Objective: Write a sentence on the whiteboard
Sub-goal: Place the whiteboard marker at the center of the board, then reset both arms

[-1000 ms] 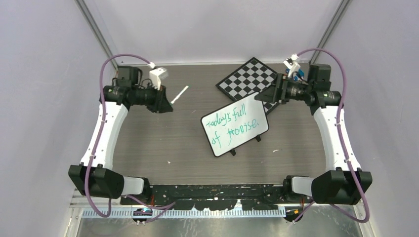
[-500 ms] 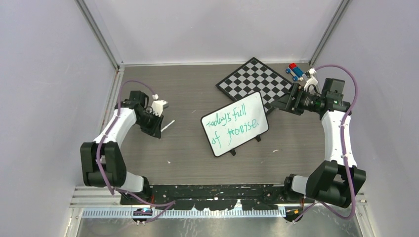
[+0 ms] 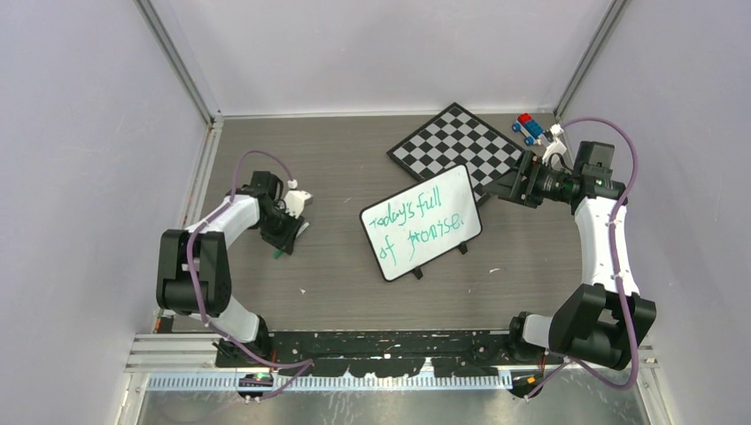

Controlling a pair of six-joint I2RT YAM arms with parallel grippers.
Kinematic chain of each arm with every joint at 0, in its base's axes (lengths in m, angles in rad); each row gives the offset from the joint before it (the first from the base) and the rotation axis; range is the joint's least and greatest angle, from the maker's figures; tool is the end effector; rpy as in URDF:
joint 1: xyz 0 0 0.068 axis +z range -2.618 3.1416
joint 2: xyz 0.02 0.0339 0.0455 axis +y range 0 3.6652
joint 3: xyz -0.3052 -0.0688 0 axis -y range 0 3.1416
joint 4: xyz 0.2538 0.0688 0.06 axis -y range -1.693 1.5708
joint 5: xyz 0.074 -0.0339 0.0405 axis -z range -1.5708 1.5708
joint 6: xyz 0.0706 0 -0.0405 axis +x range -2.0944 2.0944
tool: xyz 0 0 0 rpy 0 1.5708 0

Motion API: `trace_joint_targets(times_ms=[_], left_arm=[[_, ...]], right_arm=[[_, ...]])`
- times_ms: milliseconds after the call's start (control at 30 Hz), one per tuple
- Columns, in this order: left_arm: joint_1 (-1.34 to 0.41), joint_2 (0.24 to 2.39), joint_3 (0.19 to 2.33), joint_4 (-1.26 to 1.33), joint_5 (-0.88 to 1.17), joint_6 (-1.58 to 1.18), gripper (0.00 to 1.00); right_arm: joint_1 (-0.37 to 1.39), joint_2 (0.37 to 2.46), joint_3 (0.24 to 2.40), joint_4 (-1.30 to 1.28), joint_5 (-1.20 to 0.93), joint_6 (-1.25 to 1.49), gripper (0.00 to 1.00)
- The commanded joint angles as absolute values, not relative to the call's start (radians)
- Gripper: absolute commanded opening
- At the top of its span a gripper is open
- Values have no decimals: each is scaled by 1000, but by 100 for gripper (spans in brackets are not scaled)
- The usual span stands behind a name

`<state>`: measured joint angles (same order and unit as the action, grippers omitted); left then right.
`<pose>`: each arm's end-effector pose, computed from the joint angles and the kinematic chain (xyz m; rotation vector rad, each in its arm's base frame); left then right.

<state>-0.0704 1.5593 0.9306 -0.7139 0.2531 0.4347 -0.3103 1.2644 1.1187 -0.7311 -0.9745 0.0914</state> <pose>0.2873 -0.0380 0.1793 0.7543 2.7563 -0.2982 0.2659 -0.0239 0.3396 0.0253 2.1948 1.0503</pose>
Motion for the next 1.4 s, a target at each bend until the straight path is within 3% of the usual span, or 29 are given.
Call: trace_joint_targets(times_ms=[0, 233, 400, 500, 567, 600, 933, 1100, 1367], left_arm=[[-100, 1594, 923, -671, 210, 457, 31], [-117, 1585, 944, -709, 214, 444, 36], [-117, 1531, 1018, -798, 250, 436, 49], [-115, 1511, 1082, -863, 277, 439, 68], [-114, 1500, 1133, -895, 301, 430, 93], [-108, 1497, 1163, -906, 314, 422, 99], [152, 1549, 1445, -876, 624, 175, 100], [265, 1516, 1370, -742, 625, 61, 100], [276, 1452, 1252, -675, 557, 39, 100]], right_arm=[[-312, 1265, 1128, -721, -1001, 65, 78], [-312, 1266, 1152, -736, -988, 67, 78], [-313, 1267, 1187, -766, -969, 54, 78], [-312, 1273, 1223, -812, -950, 22, 79], [-311, 1279, 1254, -848, -931, -6, 81], [-312, 1284, 1274, -867, -921, -27, 82], [-329, 1367, 1434, -962, -774, -140, 87], [-366, 1410, 1408, -945, -715, -161, 87], [-384, 1399, 1271, -833, -637, -147, 87]])
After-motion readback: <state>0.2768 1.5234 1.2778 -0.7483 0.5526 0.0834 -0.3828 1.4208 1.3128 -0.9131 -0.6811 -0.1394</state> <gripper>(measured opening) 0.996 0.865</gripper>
